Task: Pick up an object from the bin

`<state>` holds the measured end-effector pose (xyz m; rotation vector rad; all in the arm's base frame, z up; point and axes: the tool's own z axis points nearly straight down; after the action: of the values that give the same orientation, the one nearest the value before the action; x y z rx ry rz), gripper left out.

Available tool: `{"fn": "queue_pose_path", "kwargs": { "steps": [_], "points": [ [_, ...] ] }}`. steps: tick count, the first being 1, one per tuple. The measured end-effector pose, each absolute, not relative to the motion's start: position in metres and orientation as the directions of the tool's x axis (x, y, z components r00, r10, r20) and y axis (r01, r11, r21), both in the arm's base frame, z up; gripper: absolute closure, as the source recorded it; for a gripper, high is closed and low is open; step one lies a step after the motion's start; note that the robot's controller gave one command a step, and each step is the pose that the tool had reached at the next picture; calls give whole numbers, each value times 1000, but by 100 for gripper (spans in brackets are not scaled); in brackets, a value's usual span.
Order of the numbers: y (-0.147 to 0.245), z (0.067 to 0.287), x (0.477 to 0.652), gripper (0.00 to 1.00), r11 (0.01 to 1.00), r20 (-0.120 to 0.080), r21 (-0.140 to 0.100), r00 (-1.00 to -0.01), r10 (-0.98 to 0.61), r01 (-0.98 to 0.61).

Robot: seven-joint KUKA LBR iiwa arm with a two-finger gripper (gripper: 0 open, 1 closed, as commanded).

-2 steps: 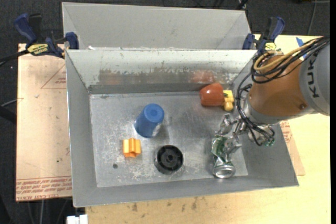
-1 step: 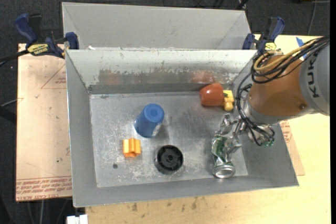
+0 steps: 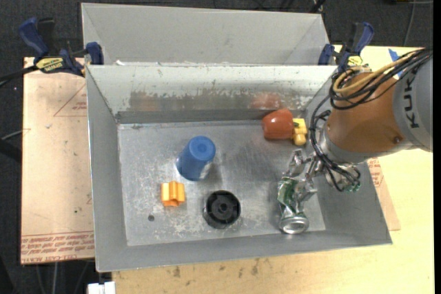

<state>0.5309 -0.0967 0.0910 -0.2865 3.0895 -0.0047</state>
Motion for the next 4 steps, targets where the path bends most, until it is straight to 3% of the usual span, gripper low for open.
{"fn": "queue_pose_path", "kwargs": {
  "steps": [3, 4],
  "points": [
    [-97, 91, 531, 100, 983, -38, -7, -982, -184, -184],
    [-98, 88, 528, 0, 983, -33, -8, -982, -185, -185]
  ]
}}
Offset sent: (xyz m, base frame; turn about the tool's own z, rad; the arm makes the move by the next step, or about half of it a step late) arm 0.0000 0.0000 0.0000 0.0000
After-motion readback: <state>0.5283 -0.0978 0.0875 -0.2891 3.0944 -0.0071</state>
